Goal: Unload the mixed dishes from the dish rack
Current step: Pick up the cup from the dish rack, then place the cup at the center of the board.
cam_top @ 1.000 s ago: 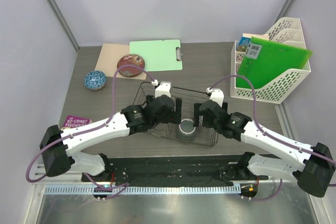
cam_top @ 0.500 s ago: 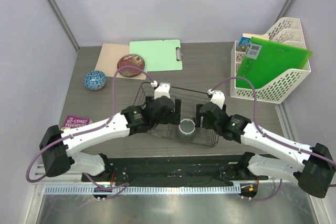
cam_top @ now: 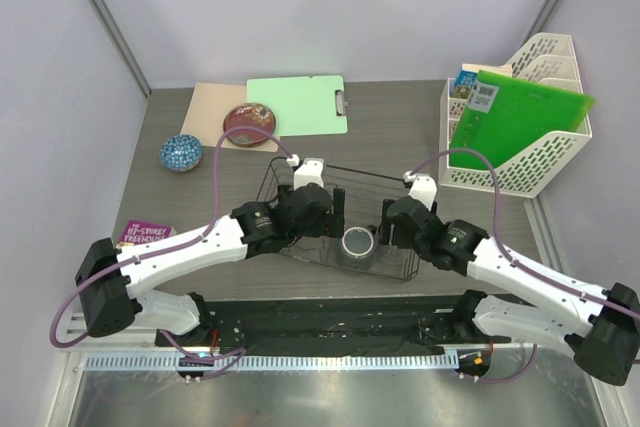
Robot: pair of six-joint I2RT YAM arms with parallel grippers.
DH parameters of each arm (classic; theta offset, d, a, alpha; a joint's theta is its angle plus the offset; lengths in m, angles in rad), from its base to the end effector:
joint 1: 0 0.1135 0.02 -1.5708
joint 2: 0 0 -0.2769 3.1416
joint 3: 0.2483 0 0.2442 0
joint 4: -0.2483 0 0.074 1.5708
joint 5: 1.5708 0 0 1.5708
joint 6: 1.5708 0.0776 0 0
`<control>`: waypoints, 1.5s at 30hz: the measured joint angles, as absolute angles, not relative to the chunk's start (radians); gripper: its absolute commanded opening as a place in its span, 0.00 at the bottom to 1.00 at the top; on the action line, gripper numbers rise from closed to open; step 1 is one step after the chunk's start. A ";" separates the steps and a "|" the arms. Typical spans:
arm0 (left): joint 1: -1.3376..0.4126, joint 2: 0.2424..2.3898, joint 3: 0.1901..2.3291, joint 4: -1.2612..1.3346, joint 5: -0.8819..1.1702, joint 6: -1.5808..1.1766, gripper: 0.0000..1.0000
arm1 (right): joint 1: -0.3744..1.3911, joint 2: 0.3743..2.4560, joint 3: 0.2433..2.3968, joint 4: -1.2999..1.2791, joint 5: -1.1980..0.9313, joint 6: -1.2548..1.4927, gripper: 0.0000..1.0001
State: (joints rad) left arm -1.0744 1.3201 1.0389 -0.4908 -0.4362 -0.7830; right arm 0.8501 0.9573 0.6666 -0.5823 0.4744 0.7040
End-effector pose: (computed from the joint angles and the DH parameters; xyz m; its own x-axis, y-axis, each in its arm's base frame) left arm 0.1711 -0.2471 0.2730 -0.6960 -0.0575 -0.7158 0.2284 0.9273 -0.2965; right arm 0.1563 0.1242 0.2200 -0.6927 0.0839 -0.7163 -0.0345 0.9882 0.1491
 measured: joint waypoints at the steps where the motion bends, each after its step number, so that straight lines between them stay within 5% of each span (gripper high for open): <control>1: -1.074 1.320 1.039 -0.491 -0.437 -0.783 1.00 | 0.850 0.957 0.678 -0.601 0.475 0.702 0.20; 8: -1.074 1.314 1.039 -0.492 -0.478 -0.782 1.00 | 0.850 0.924 0.867 -0.700 0.477 0.646 0.01; 14: -1.074 1.246 1.025 -0.472 -0.543 -0.803 1.00 | 0.850 0.861 1.026 -0.637 0.463 0.599 0.01; 25: -1.060 0.743 0.564 0.036 -0.425 -0.839 1.00 | 0.733 0.815 0.861 -0.255 0.199 0.682 0.01; 32: -1.051 0.676 0.536 0.212 -0.334 -0.826 1.00 | 0.557 0.916 0.751 0.141 -0.107 0.911 0.01; 45: -1.029 0.741 0.544 0.273 -0.316 -0.759 1.00 | 0.540 1.066 0.638 0.519 -0.356 1.174 0.01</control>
State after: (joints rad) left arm -1.0286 0.7406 0.5438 0.2729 -0.3164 -0.7589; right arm 0.5396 1.0664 0.6380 0.5194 -0.3557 1.1744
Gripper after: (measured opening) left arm 0.996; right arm 0.722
